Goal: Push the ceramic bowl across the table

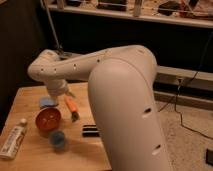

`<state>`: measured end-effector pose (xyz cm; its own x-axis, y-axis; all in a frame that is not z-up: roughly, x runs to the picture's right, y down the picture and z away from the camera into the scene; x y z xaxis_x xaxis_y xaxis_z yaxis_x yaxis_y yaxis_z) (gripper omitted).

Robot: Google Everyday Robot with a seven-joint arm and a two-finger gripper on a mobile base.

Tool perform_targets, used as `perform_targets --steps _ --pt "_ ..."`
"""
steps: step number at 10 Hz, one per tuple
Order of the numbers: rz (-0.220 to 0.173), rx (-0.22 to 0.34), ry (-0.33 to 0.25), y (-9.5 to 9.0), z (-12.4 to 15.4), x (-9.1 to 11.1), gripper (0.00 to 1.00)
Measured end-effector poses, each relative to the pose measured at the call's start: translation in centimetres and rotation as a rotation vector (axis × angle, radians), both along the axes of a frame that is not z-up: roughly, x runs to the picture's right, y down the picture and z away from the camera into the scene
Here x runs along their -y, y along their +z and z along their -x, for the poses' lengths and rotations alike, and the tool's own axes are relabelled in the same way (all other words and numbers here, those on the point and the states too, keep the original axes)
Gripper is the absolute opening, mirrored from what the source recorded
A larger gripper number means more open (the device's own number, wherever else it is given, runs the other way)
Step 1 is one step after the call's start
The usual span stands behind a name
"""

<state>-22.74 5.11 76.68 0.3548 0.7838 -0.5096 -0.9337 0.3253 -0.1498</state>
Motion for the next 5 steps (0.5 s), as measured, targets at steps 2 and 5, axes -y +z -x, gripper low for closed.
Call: perform_targets --steps 2,5 --pt "0.021 -0.027 -0.025 1.3 -0.1 -1.2 0.65" --pt "0.059 -0.075 -0.026 3.2 -1.5 -3.5 0.65"
